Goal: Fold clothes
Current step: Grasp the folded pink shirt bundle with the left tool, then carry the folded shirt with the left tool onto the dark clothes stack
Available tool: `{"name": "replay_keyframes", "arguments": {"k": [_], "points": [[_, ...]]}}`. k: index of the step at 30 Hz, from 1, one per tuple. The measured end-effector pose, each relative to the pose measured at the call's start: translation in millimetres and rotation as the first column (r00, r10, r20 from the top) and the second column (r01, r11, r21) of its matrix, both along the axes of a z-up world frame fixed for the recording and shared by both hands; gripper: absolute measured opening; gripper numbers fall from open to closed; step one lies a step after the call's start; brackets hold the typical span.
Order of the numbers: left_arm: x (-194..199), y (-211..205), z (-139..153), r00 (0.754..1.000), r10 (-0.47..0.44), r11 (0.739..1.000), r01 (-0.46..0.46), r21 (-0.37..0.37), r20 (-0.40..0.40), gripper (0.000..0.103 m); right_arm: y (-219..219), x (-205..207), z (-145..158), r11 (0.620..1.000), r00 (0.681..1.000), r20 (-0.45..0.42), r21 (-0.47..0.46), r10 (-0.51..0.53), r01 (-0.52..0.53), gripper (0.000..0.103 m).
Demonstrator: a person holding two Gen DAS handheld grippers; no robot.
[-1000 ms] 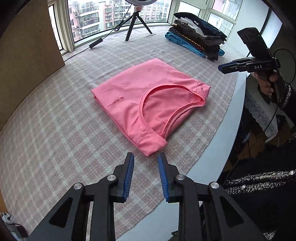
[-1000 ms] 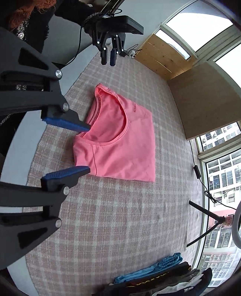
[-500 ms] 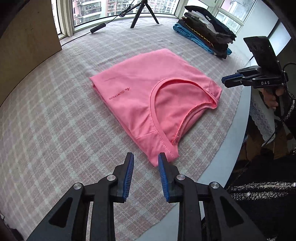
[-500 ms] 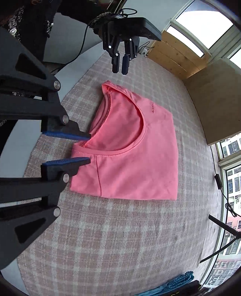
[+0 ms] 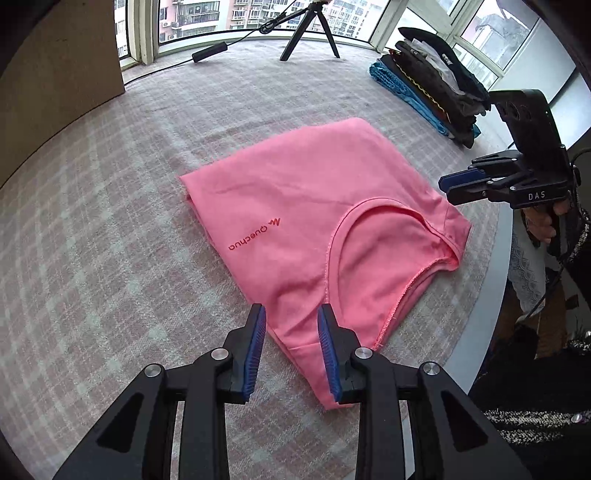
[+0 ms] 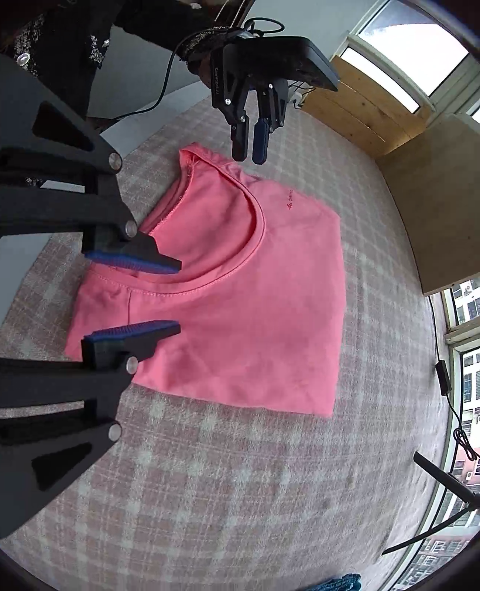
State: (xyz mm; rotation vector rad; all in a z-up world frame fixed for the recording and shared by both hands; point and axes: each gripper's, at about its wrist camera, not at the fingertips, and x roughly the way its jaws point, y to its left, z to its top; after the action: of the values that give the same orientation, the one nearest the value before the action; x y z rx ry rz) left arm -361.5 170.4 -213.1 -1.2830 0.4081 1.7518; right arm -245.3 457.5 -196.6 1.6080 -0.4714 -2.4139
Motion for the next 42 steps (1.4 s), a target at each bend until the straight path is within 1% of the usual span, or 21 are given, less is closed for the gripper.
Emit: {"name": "replay_keyframes", "arguments": {"k": [3, 5, 8, 11, 12, 15, 18, 21, 24, 25, 27, 30, 31, 33, 34, 35, 36, 37, 38, 40, 42], "points": [[-35, 10, 2, 0.997, 0.072, 0.997, -0.072, -0.017, 0.001, 0.033, 39, -29, 0, 0.994, 0.994, -0.024, -0.006, -0.108, 0.108, 0.035], [-53, 17, -4, 0.993, 0.118, 0.993, -0.118, -0.028, 0.01, 0.033, 51, -51, -12, 0.993, 0.993, 0.001, -0.005, -0.119, 0.119, 0.035], [-73, 16, -18, 0.977, 0.182, 0.983, -0.179, -0.036, 0.109, 0.035, 54, -74, -32, 0.995, 0.994, 0.057, 0.01, -0.096, 0.095, 0.039], [-75, 16, -27, 0.969, 0.21, 0.977, -0.205, -0.053, 0.133, 0.042, 51, -74, -43, 0.998, 0.995, 0.075, -0.008, -0.068, 0.068, 0.039], [-72, 16, -29, 0.967, 0.218, 0.975, -0.211, -0.065, 0.134, 0.043, 50, -74, -45, 0.997, 0.995, 0.076, -0.023, -0.067, 0.069, 0.04], [-62, 15, -31, 0.951, 0.239, 0.971, -0.232, -0.061, 0.195, 0.044, 46, -68, -47, 0.995, 0.995, 0.08, -0.067, -0.063, 0.068, 0.041], [-46, 15, -30, 0.954, 0.245, 0.969, -0.232, -0.091, 0.172, 0.044, 42, -58, -48, 0.993, 0.995, 0.085, -0.093, -0.059, 0.067, 0.042], [-35, 20, -35, 0.955, 0.231, 0.971, -0.214, -0.106, 0.187, 0.044, 35, -43, -53, 0.993, 0.994, 0.092, -0.102, -0.057, 0.066, 0.045], [-25, 31, -38, 0.971, 0.191, 0.974, -0.17, -0.147, 0.144, 0.044, 24, -33, -55, 0.993, 0.997, 0.063, -0.105, -0.043, 0.05, 0.06], [-21, 34, -38, 0.976, 0.18, 0.974, -0.16, -0.159, 0.12, 0.045, 18, -32, -55, 0.996, 0.998, 0.047, -0.085, -0.036, 0.04, 0.063], [-13, 41, -40, 0.985, 0.154, 0.973, -0.136, -0.186, 0.083, 0.047, 2, -36, -57, 1.0, 0.999, 0.029, -0.014, -0.018, 0.019, 0.064], [2, 52, -41, 0.995, 0.099, 0.966, -0.096, -0.239, 0.0, 0.052, -23, -33, -56, 0.99, 0.999, 0.004, 0.132, 0.052, -0.052, 0.065], [6, 54, -41, 0.996, 0.089, 0.964, -0.093, -0.247, -0.024, 0.052, -34, -32, -57, 0.979, 0.997, 0.002, 0.189, 0.079, -0.078, 0.063], [12, 55, -41, 0.995, 0.084, 0.965, -0.093, -0.245, -0.045, 0.051, -47, -31, -59, 0.962, 0.993, 0.0, 0.248, 0.116, -0.113, 0.058], [14, 55, -40, 0.995, 0.082, 0.965, -0.092, -0.244, -0.051, 0.047, -51, -30, -58, 0.959, 0.992, -0.002, 0.255, 0.128, -0.124, 0.048], [17, 56, -39, 0.996, 0.078, 0.967, -0.088, -0.237, -0.053, 0.041, -51, -30, -58, 0.961, 0.991, 0.0, 0.244, 0.132, -0.128, 0.037], [20, 56, -38, 0.996, 0.073, 0.97, -0.083, -0.229, -0.054, 0.037, -51, -29, -57, 0.963, 0.991, 0.002, 0.235, 0.134, -0.131, 0.036], [23, 56, -38, 0.996, 0.064, 0.973, -0.075, -0.217, -0.057, 0.028, -50, -28, -56, 0.964, 0.991, 0.002, 0.233, 0.132, -0.129, 0.034], [27, 56, -38, 0.997, 0.054, 0.977, -0.066, -0.204, -0.062, 0.019, -49, -27, -55, 0.965, 0.992, 0.002, 0.23, 0.129, -0.126, 0.029], [31, 54, -37, 0.996, 0.064, 0.98, -0.074, -0.185, -0.061, 0.014, -50, -28, -57, 0.977, 0.993, 0.006, 0.181, 0.118, -0.117, 0.013], [30, 49, -37, 0.995, 0.092, 0.983, -0.097, -0.154, -0.038, 0.012, -48, -27, -56, 0.981, 0.995, 0.007, 0.168, 0.096, -0.096, 0.012]]}}
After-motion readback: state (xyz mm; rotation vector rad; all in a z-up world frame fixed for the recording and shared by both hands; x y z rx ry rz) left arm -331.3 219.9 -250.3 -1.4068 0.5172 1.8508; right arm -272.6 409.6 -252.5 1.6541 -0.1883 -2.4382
